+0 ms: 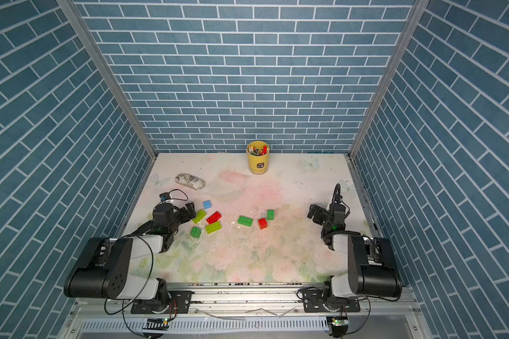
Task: Assemble a spoon with lego
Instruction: Adjust the lego brick at the center of the board.
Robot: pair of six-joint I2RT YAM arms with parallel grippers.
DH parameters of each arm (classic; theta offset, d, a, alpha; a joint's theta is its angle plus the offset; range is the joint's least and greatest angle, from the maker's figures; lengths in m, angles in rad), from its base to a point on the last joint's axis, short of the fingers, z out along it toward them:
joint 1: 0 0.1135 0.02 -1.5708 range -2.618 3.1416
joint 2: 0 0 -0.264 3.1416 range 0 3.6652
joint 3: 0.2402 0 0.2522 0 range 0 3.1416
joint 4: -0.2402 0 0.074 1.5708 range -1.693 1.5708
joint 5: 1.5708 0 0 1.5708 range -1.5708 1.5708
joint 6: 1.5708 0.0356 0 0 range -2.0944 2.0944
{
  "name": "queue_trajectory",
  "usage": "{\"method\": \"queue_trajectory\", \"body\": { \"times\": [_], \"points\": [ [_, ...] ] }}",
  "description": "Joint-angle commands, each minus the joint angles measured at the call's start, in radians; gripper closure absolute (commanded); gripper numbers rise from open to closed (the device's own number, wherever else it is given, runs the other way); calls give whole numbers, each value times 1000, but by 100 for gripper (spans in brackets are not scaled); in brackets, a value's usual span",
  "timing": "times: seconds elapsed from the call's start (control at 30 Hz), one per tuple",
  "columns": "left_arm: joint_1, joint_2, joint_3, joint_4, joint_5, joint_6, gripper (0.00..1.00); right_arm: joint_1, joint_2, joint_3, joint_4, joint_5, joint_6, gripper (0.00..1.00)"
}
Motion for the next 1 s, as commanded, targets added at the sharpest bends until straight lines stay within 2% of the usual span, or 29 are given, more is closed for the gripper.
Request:
{"method": "queue_trajectory", "body": {
  "times": [0.0,0.7,0.73,0.77,0.87,0.97],
  "points": [
    [33,87,54,173,-3,419,1,-15,88,59,191,147,-343,1],
    [31,80,51,177,9,424,1,-15,84,54,200,144,-346,1],
    [28,59,47,168,3,426,1,-13,61,64,154,129,-355,1],
    [19,14,46,134,-27,427,1,-9,2,102,28,123,-363,1],
    [-17,-185,97,-102,-126,414,1,1,-112,317,-473,219,-291,4],
    [-29,-341,192,-346,-99,342,1,46,-106,540,-862,350,-224,3]
  ]
}}
